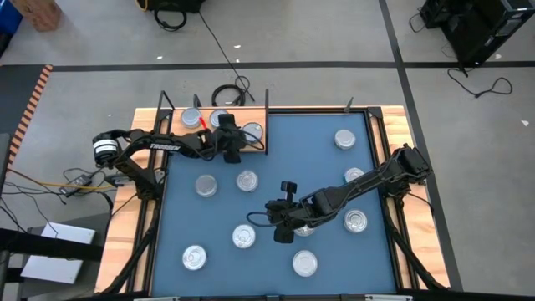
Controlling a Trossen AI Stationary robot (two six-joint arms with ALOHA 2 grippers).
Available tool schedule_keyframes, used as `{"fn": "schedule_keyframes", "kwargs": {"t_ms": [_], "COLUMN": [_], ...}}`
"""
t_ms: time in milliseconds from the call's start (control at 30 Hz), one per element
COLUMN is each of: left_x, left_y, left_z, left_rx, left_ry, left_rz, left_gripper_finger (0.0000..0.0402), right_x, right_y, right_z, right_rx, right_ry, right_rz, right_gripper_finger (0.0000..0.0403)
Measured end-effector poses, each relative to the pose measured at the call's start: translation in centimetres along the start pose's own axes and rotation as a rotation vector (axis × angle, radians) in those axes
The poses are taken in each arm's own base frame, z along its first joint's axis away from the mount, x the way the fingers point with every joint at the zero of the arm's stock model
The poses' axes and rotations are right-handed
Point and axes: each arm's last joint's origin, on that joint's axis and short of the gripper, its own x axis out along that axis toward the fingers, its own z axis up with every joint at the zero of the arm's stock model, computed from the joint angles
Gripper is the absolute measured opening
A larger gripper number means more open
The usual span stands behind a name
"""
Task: Stack canned seafood by type on shelf
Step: Put the blue tuna can on the shelf
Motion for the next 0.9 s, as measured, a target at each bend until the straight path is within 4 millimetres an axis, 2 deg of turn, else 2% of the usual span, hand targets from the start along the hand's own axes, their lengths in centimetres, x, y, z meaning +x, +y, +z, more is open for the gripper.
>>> {"fn": "schedule_keyframes", "kwargs": {"t_ms": [200,333,467,667,767,900], "left_x": [-0.1,-0.4,-0.5,0.3,1.1,2.4], "left_y": [-0.1,0.5,1.4,3.7,4.3,3.7], "left_z": [-0.3,0.4,1.4,0.7,0.0,-0.2], "left_rx": [-0.032,-0.08,-0.151,-0.309,-0.352,-0.348], "left_ry": [0.027,0.02,-0.088,-0.187,-0.185,-0.17], "left_rz": [-0.02,-0.062,-0.175,-0.318,-0.321,-0.335], "left_gripper_finger": [0.0228,0.0216,0.0161,0.0022,0.0009,0.0004], "right_x": [0.0,0.0,0.0,-0.2,-0.2,-0.2], "right_y": [0.0,0.0,0.0,0.3,0.4,0.4], "right_z": [0.0,0.0,-0.1,-0.2,-0.2,-0.2], "right_rx": [0.0,-0.001,-0.002,-0.012,-0.014,-0.017], "right_ry": [0.0,0.002,0.005,0.006,0.006,0.006], "right_rz": [0.0,-0.001,-0.001,0.005,0.006,0.006], "right_gripper_finger": [0.0006,0.0006,0.0006,0.0006,0.0006,0.0006]}}
